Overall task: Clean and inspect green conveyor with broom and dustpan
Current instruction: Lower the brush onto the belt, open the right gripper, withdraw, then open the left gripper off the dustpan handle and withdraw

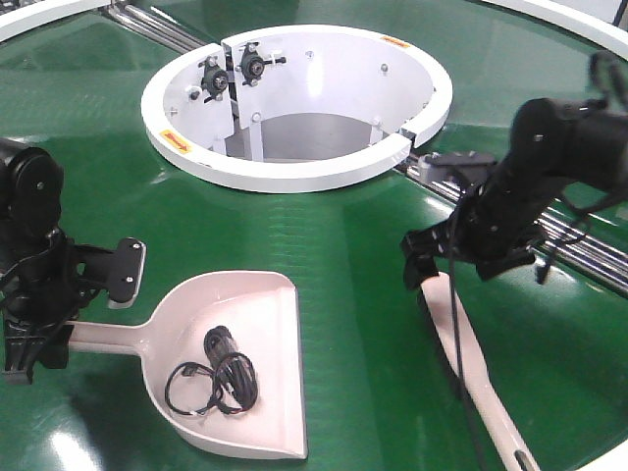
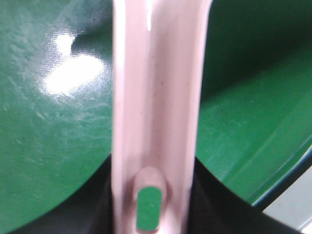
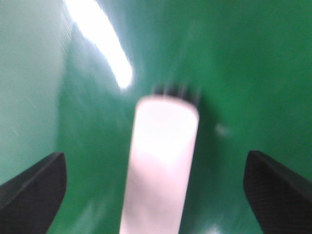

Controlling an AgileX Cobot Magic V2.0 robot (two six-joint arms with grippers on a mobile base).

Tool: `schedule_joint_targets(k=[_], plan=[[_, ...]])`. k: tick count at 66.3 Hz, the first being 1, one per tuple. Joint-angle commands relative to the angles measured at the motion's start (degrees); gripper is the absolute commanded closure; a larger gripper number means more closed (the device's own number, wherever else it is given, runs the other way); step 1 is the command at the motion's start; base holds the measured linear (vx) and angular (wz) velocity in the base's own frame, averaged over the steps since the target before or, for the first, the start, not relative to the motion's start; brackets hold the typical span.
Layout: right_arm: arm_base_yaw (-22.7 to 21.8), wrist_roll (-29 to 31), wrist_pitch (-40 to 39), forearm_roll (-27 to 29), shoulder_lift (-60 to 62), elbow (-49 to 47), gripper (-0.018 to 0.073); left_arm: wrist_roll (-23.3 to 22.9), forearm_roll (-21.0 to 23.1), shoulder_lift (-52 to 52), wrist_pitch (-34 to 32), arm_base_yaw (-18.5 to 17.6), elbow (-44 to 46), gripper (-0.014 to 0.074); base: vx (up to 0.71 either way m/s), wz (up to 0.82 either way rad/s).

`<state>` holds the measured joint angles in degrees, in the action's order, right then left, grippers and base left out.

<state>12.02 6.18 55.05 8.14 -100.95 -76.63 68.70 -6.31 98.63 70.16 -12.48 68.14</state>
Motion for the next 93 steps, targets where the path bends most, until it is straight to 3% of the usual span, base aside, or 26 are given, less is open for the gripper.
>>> schedule_joint_targets(k=[1, 14, 33, 46, 60, 93], plan=[[-0.28, 2.31, -12.03, 0.5, 9.04, 4.26, -0.0129, -0.44, 1.31, -2.03, 1.24, -0.33, 1.68, 0.0619, 0.0, 0.0], [-0.28, 4.91, -29.0, 0.5, 23.61, 18.09, -0.0076, -0.44, 1.31, -2.03, 1.24, -0.33, 1.68, 0.0619, 0.0, 0.0], [-0.28, 5.05, -43.98, 0.01, 45.34, 34.25, 0.0073, -0.44, 1.31, -2.03, 1.24, -0.33, 1.68, 0.0619, 0.0, 0.0], [-0.28, 4.99, -46.47, 0.06, 56.99, 40.43, 0.0278, -0.44, 1.31, -2.03, 1.24, -0.33, 1.68, 0.0619, 0.0, 0.0], [-0.28, 4.87, -46.73, 0.06, 63.29, 42.47, 0.0577, -0.44, 1.31, -2.03, 1.19, -0.33, 1.68, 0.0619, 0.0, 0.0], [-0.28, 4.87, -48.06, 0.06, 63.62, 42.47, 0.0569, -0.44, 1.31, -2.03, 1.19, -0.33, 1.68, 0.0619, 0.0, 0.0]])
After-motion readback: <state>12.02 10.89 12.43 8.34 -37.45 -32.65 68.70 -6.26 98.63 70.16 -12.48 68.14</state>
